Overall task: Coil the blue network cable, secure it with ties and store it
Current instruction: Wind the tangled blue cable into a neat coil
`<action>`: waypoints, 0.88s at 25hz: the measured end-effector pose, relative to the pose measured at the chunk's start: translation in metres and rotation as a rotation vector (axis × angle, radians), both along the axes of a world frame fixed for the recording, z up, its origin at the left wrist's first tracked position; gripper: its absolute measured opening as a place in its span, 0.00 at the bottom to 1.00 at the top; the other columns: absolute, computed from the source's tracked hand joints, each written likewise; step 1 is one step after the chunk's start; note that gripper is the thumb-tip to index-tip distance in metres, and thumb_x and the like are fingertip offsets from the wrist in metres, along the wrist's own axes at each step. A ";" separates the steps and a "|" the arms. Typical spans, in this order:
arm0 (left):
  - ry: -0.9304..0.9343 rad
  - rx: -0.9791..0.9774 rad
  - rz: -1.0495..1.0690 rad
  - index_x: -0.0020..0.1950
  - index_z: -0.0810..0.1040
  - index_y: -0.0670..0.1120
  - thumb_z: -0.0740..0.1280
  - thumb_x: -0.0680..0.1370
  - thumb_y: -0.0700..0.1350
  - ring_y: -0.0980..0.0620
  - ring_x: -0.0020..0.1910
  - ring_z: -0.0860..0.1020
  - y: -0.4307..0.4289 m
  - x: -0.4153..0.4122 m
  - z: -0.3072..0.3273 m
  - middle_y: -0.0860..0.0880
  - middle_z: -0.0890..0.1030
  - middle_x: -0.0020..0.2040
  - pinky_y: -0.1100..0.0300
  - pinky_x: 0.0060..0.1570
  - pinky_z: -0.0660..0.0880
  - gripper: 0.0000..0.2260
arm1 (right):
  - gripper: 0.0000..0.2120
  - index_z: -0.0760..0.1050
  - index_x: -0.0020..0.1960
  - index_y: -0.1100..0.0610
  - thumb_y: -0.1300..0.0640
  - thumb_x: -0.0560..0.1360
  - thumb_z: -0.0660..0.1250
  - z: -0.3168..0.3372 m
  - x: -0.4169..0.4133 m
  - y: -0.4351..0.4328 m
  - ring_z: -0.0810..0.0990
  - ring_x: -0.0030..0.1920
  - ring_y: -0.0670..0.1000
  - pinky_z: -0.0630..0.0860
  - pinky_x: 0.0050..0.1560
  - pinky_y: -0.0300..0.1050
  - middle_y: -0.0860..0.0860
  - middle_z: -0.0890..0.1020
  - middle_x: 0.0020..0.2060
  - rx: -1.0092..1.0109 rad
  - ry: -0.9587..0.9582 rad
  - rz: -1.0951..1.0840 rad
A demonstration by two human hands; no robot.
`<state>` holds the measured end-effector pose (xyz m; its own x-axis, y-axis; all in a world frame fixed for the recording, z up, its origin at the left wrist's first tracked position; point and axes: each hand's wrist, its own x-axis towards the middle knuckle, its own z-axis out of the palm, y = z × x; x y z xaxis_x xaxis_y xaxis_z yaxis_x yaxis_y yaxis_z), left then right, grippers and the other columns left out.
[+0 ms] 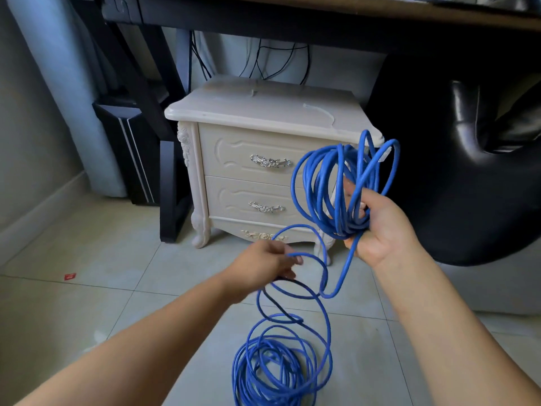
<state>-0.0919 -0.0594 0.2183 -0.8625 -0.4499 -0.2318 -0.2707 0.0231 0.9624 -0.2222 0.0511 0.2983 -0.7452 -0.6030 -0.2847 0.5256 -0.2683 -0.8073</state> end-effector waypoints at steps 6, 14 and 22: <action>0.104 0.804 0.170 0.38 0.77 0.43 0.55 0.73 0.39 0.51 0.31 0.76 -0.035 0.015 0.032 0.49 0.75 0.32 0.60 0.38 0.75 0.11 | 0.08 0.73 0.39 0.57 0.65 0.77 0.65 -0.008 0.000 0.007 0.60 0.21 0.43 0.65 0.22 0.35 0.47 0.61 0.24 0.110 0.135 0.123; 0.338 0.475 0.045 0.47 0.86 0.51 0.73 0.71 0.42 0.53 0.64 0.77 -0.036 0.027 0.047 0.51 0.82 0.62 0.50 0.66 0.70 0.08 | 0.06 0.75 0.42 0.53 0.62 0.75 0.65 -0.034 0.010 -0.002 0.75 0.31 0.54 0.73 0.30 0.45 0.51 0.76 0.32 0.811 0.941 0.201; 0.005 -0.418 -0.159 0.69 0.71 0.58 0.78 0.69 0.44 0.66 0.54 0.78 -0.025 0.026 0.040 0.59 0.80 0.58 0.69 0.56 0.73 0.32 | 0.11 0.77 0.48 0.44 0.61 0.74 0.68 -0.039 0.046 -0.022 0.79 0.41 0.51 0.77 0.42 0.45 0.46 0.81 0.39 0.736 0.965 0.353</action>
